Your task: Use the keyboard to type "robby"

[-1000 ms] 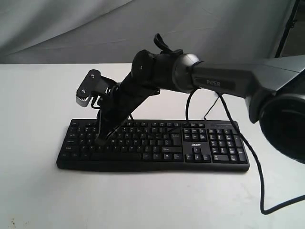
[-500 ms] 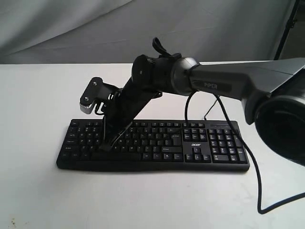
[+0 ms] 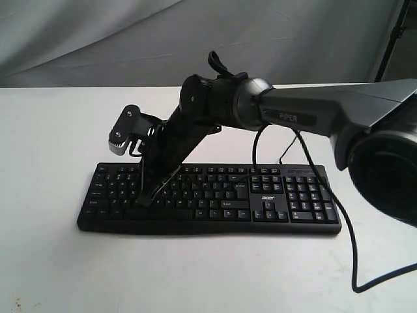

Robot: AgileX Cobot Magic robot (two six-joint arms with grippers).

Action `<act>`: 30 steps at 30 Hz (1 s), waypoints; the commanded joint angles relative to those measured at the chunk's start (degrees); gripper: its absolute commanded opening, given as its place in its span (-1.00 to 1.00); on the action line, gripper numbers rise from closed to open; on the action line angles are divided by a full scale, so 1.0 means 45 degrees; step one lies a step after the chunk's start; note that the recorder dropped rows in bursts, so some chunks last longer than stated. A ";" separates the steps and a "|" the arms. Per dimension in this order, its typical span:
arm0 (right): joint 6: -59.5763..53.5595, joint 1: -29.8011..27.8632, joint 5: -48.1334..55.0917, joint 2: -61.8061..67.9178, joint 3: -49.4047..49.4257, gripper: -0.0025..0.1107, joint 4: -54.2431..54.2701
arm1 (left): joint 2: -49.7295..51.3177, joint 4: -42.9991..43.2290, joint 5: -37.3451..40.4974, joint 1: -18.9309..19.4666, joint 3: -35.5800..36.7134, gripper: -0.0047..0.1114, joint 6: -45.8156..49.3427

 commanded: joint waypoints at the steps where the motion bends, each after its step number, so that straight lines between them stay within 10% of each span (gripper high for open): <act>1: -0.0120 -0.0031 -0.0529 -0.0064 -0.0060 -0.96 0.0020 | -0.0044 0.0061 -0.0068 -0.0081 0.0055 -0.92 -0.0035; 30: -0.0739 -0.0009 -0.0927 0.0243 -0.0094 -0.96 0.0764 | -0.0044 0.0061 -0.0068 -0.0081 0.0055 -0.92 -0.0035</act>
